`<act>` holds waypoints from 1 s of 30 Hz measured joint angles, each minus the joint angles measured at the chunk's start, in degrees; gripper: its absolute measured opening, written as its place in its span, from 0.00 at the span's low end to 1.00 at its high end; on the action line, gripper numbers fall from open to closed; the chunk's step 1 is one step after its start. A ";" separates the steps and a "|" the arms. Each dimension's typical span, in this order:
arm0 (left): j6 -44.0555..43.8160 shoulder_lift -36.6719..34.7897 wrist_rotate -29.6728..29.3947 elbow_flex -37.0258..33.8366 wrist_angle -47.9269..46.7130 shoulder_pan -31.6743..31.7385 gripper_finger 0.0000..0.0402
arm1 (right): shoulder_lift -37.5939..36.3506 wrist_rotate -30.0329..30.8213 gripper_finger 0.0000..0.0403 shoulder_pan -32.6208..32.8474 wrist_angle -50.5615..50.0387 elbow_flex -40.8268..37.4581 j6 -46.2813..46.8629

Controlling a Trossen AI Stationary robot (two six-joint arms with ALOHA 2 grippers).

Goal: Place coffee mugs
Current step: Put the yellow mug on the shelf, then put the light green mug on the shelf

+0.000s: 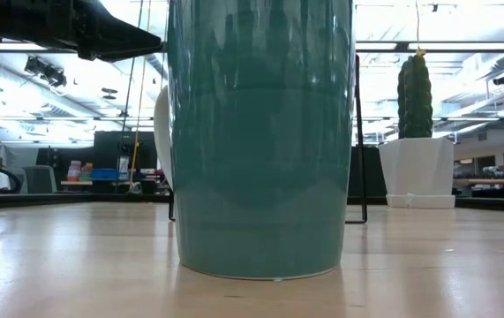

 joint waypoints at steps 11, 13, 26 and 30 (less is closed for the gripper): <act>-0.26 0.00 0.00 0.00 -0.19 0.00 0.47 | -1.84 5.05 0.43 2.30 1.60 0.02 -3.31; -0.26 0.00 -0.01 -0.02 -0.21 0.00 0.47 | -2.66 6.59 0.45 2.95 1.82 0.02 -3.86; -2.11 0.00 0.38 0.00 -0.63 0.00 0.47 | -4.84 27.90 0.46 13.63 1.15 -2.57 1.09; -3.85 0.00 3.67 -0.02 -0.28 0.02 0.47 | -5.07 32.60 0.46 17.68 0.95 -7.25 7.29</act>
